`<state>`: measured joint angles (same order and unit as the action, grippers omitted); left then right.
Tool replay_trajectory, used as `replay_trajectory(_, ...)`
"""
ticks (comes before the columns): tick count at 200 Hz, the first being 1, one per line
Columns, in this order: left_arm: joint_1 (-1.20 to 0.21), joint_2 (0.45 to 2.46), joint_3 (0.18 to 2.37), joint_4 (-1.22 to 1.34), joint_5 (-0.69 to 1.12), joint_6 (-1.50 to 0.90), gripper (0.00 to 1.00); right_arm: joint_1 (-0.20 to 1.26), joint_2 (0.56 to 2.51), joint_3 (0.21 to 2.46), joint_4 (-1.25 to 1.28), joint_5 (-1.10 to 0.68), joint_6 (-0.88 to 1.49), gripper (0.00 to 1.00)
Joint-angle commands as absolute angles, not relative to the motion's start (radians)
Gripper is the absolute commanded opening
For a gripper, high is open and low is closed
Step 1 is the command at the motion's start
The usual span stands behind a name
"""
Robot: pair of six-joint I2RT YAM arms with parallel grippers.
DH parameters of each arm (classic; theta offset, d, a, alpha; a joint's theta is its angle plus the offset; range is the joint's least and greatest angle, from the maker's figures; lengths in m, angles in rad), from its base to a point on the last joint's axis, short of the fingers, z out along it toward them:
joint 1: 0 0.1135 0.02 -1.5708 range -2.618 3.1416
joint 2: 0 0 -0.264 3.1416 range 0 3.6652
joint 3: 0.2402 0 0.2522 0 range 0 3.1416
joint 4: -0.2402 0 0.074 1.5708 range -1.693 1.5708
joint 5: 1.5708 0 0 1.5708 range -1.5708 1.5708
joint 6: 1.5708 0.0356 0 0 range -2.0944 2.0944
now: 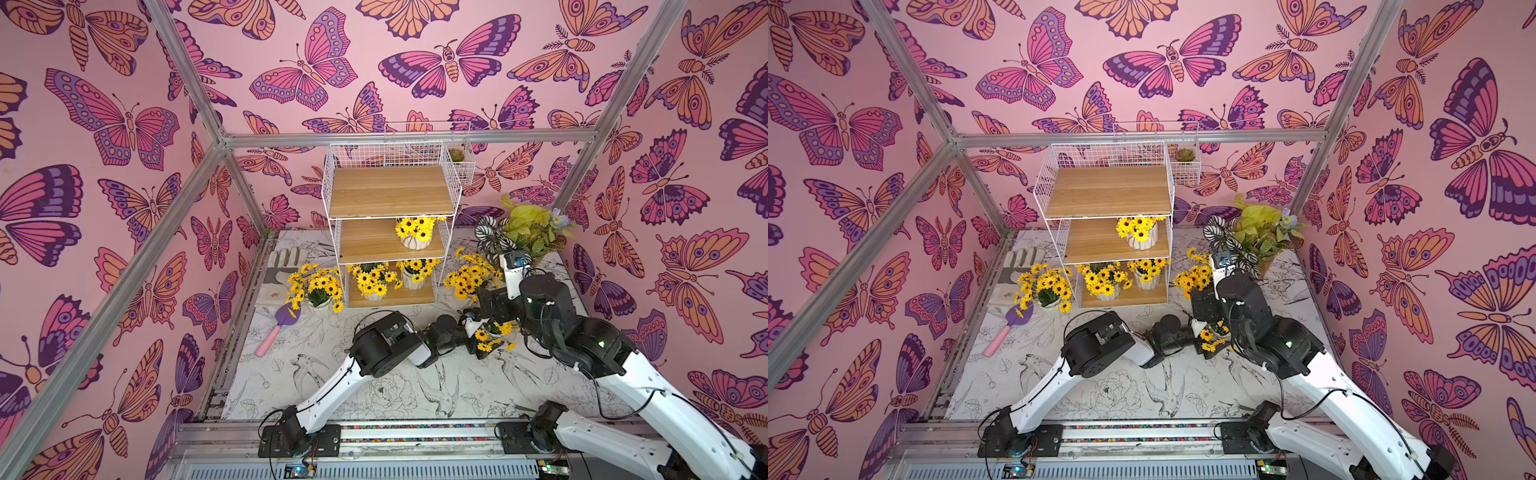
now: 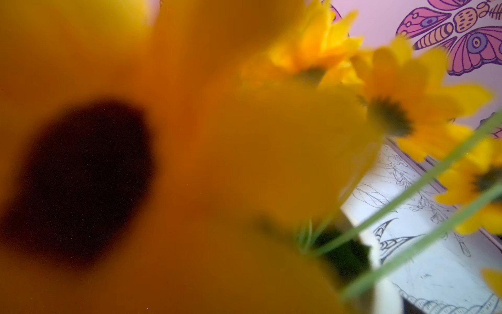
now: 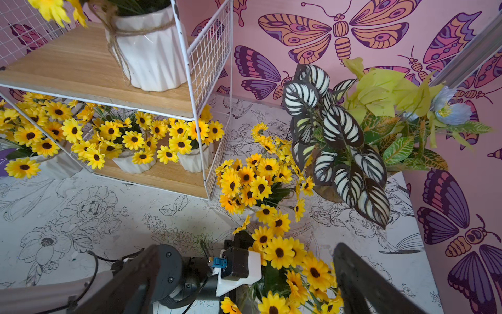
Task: Take the sunflower pots off the shelves
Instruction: Place the sunflower pot at the center of the board.
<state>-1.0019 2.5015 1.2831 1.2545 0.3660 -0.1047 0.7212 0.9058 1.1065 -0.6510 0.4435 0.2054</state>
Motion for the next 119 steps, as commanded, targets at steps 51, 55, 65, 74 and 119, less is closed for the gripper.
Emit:
replay_trajectory(51,-1.003,2.509,1.289,1.116,0.358,-0.096,1.00,0.715,0.898,1.086,-0.646,0.423,0.208,0.99)
replay_trajectory(55,-1.002,2.513,1.300,1.107,0.365,-0.097,1.00,0.716,0.896,1.086,-0.649,0.425,0.206,0.99)
replay_trajectory(65,-1.002,2.523,1.332,1.082,0.383,-0.101,1.00,0.716,0.890,1.086,-0.657,0.435,0.203,0.99)
replay_trajectory(74,-1.003,2.530,1.361,1.054,0.400,-0.109,1.00,0.716,0.885,1.082,-0.657,0.440,0.201,0.99)
replay_trajectory(119,-0.997,2.505,1.356,0.983,0.372,-0.070,1.00,0.715,0.892,1.080,-0.656,0.430,0.201,0.99)
